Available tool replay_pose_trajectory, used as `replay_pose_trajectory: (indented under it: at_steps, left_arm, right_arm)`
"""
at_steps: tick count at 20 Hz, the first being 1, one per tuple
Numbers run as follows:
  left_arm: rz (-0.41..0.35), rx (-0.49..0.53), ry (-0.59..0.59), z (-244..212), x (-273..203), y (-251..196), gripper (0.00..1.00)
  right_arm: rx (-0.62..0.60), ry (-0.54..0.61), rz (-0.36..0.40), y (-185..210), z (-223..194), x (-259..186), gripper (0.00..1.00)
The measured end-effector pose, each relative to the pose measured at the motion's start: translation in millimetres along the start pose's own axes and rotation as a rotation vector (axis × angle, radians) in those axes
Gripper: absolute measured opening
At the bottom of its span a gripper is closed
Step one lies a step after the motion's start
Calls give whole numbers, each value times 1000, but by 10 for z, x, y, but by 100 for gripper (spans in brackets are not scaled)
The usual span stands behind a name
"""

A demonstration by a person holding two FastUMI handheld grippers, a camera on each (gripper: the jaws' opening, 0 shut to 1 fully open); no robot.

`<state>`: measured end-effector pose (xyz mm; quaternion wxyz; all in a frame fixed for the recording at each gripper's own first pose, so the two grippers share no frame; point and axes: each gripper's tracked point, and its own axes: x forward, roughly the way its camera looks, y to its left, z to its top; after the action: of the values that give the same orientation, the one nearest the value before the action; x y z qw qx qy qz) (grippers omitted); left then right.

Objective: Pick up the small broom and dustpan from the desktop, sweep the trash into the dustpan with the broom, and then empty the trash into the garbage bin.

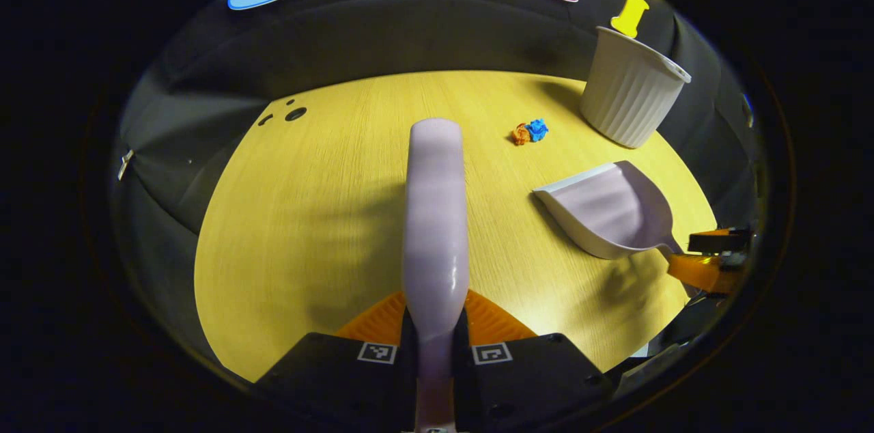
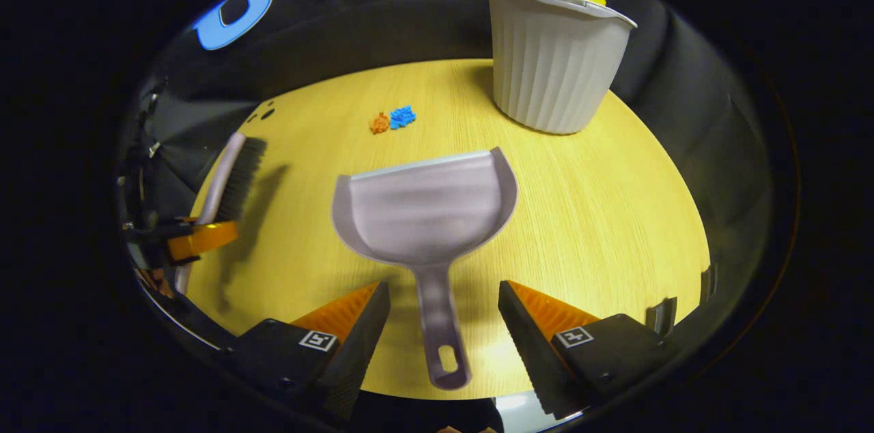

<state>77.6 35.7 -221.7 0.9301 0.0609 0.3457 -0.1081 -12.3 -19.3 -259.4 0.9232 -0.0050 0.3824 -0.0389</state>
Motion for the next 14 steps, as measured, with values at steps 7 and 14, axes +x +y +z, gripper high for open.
replay_pose_trajectory:
  at_steps: [7, 14]
  left_arm:
    - [-30, 12, -55, 77, -216, 93, 26]
    - [-33, -64, -63, 240, -226, 157, 26]
  right_arm:
    - [16, 69, -51, 66, -91, 398, 99]
    - [-3, 112, -38, 143, -88, 648, 93]
